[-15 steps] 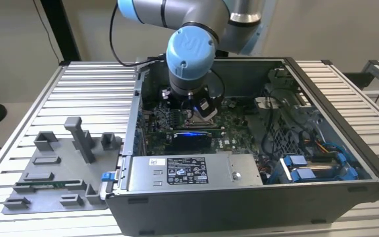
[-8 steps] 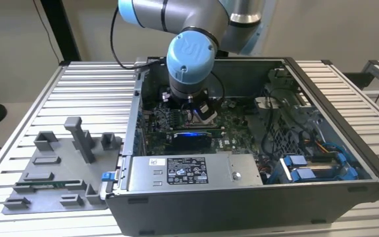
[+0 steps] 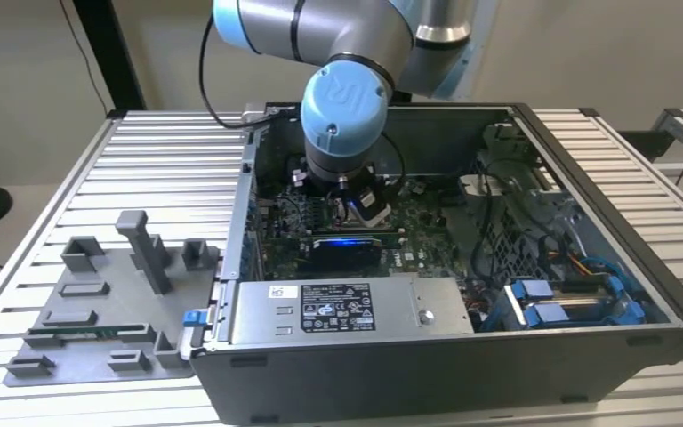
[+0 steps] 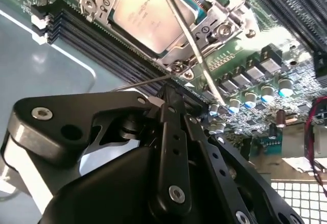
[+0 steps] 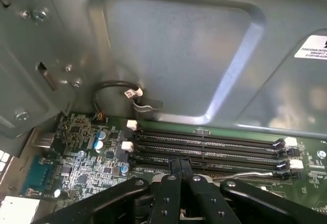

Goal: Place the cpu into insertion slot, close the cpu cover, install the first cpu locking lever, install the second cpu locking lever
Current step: 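Install the first cpu locking lever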

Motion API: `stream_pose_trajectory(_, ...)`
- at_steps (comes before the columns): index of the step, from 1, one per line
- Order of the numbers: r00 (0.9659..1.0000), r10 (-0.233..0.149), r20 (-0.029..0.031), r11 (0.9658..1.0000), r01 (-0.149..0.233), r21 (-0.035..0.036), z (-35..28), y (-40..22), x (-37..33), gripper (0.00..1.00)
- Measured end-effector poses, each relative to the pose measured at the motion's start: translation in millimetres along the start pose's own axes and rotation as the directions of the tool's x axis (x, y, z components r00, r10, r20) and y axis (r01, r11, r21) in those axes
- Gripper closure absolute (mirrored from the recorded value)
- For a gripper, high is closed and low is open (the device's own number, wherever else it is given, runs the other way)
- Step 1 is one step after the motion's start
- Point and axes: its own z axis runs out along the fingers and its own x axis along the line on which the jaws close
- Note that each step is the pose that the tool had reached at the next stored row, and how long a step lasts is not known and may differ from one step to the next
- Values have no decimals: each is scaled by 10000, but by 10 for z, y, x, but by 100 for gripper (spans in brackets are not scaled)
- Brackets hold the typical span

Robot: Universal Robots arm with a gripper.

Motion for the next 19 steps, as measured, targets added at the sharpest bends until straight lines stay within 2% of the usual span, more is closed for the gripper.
stream_pose_trajectory(19, 10000, 1, -1, 10000, -1, 5, 40, -43, -86, 100)
